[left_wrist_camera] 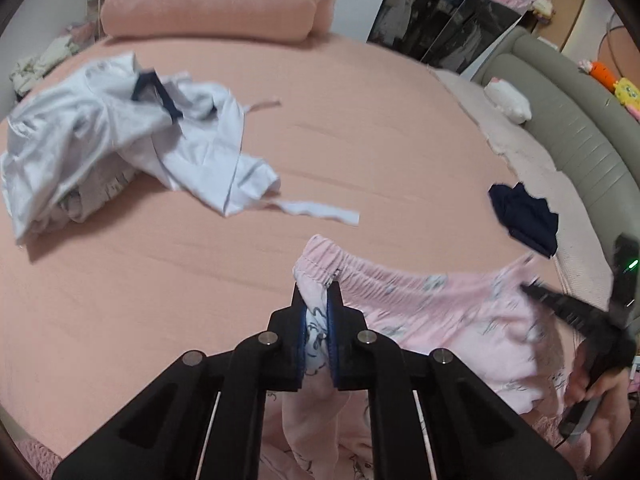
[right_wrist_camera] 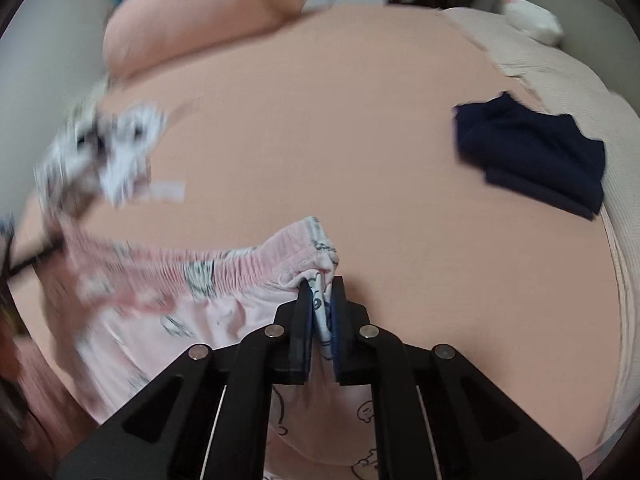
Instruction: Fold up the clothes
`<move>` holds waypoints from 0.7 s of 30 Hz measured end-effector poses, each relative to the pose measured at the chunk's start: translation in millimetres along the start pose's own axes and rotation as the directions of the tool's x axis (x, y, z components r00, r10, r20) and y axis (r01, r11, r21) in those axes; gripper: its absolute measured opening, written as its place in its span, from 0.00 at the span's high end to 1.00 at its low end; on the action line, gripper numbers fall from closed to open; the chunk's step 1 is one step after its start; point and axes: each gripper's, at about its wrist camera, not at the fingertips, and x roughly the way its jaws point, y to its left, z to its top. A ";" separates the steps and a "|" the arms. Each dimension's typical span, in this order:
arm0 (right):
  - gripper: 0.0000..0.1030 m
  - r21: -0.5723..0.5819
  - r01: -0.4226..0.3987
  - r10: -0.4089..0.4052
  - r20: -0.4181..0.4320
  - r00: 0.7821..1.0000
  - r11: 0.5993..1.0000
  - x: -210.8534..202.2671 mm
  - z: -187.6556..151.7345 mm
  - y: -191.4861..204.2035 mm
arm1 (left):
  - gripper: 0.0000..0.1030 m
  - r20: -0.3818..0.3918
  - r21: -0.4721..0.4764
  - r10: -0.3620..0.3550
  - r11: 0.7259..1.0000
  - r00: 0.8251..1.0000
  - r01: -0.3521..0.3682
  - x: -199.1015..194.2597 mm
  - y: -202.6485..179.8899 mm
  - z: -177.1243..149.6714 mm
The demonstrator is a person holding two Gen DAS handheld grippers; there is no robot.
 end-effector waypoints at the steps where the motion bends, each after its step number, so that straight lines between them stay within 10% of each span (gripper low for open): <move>1: 0.93 0.023 0.000 0.000 0.018 1.000 1.000 -3.9 2.8 -5.2 | 0.87 -0.027 -0.011 0.008 1.000 1.000 -0.009 10.1 2.6 -1.1; 12: 0.91 0.033 -0.034 0.035 -0.046 0.998 0.999 -3.9 -32.8 -10.4 | 0.73 -0.105 -0.023 -0.146 0.989 0.984 0.144 19.5 -19.6 -27.2; 21: 0.93 0.189 -0.268 0.296 -0.136 0.945 0.945 -20.5 -96.7 0.6 | 0.58 -0.203 0.071 -0.249 0.961 0.947 0.268 33.2 -108.4 -69.4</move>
